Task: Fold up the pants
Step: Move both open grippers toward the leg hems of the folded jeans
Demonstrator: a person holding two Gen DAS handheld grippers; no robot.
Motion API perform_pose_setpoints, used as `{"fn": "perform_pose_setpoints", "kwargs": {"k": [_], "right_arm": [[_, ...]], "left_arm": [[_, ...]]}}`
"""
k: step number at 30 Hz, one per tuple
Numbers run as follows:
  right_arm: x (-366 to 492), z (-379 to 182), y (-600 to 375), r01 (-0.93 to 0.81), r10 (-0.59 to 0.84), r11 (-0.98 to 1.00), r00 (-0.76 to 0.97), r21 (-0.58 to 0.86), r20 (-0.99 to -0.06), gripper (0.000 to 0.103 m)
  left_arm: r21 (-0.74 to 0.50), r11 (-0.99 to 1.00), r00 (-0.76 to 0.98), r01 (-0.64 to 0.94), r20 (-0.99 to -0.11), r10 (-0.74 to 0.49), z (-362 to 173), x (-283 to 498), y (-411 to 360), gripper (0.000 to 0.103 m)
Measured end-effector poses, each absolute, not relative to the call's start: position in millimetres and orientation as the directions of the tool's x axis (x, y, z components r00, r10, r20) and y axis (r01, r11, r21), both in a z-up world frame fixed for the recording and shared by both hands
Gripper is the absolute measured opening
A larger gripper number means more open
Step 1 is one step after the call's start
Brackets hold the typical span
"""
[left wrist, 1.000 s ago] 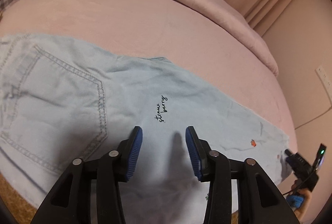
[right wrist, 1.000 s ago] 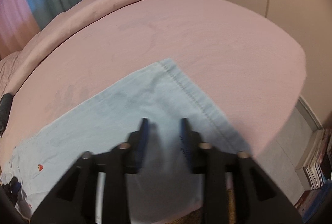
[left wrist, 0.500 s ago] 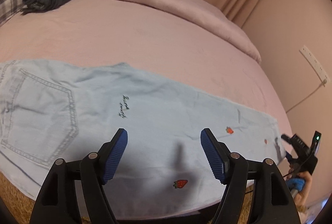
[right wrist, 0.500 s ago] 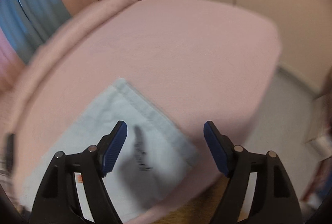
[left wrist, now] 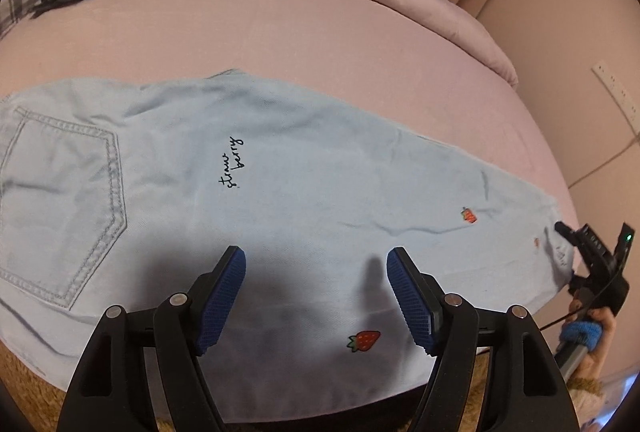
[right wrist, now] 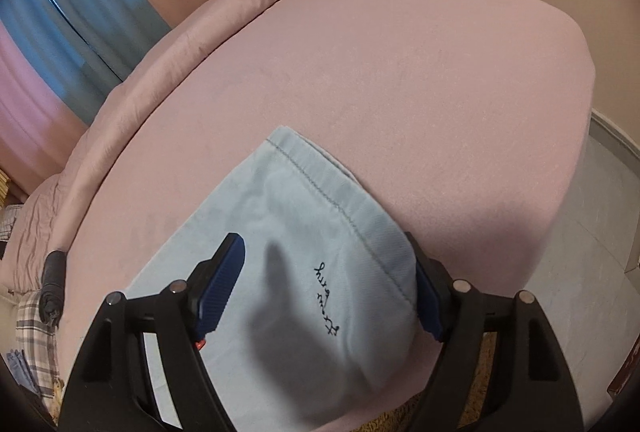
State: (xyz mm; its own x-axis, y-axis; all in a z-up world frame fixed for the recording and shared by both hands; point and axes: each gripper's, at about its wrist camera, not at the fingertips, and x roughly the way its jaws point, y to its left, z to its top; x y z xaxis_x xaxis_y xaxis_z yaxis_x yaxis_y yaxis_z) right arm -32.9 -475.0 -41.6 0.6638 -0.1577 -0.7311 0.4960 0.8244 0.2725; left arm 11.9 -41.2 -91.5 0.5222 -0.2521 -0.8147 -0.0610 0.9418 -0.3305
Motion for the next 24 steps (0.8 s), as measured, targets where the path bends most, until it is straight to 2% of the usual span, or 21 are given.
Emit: {"fn": "perform_pose_setpoints", "kwargs": {"k": [4, 7, 10, 24], "right_arm": [[-33.7, -39.0, -473.8, 0.496, -0.153, 0.821, 0.67, 0.284, -0.727, 0.075], [-36.8, -37.8, -469.4, 0.482, -0.134, 0.824, 0.676, 0.298, -0.725, 0.068], [-36.7, -37.5, -467.5, 0.468, -0.118, 0.829, 0.681, 0.305, -0.723, 0.066], [-23.0, -41.6, -471.3, 0.481, -0.121, 0.828, 0.654, 0.287, -0.747, 0.067]], "left_arm": [[-0.265, 0.963, 0.522, -0.04, -0.828, -0.207, -93.3, 10.6, -51.8, 0.075], [-0.25, 0.967, 0.53, -0.037, -0.826, -0.193, -95.9, 9.2, -55.4, 0.077], [-0.249, 0.967, 0.528, -0.044, -0.828, -0.189, -96.2, 9.5, -55.1, 0.078], [-0.329, 0.943, 0.533, -0.057, -0.808, -0.25, -97.3, 11.7, -48.8, 0.078]]}}
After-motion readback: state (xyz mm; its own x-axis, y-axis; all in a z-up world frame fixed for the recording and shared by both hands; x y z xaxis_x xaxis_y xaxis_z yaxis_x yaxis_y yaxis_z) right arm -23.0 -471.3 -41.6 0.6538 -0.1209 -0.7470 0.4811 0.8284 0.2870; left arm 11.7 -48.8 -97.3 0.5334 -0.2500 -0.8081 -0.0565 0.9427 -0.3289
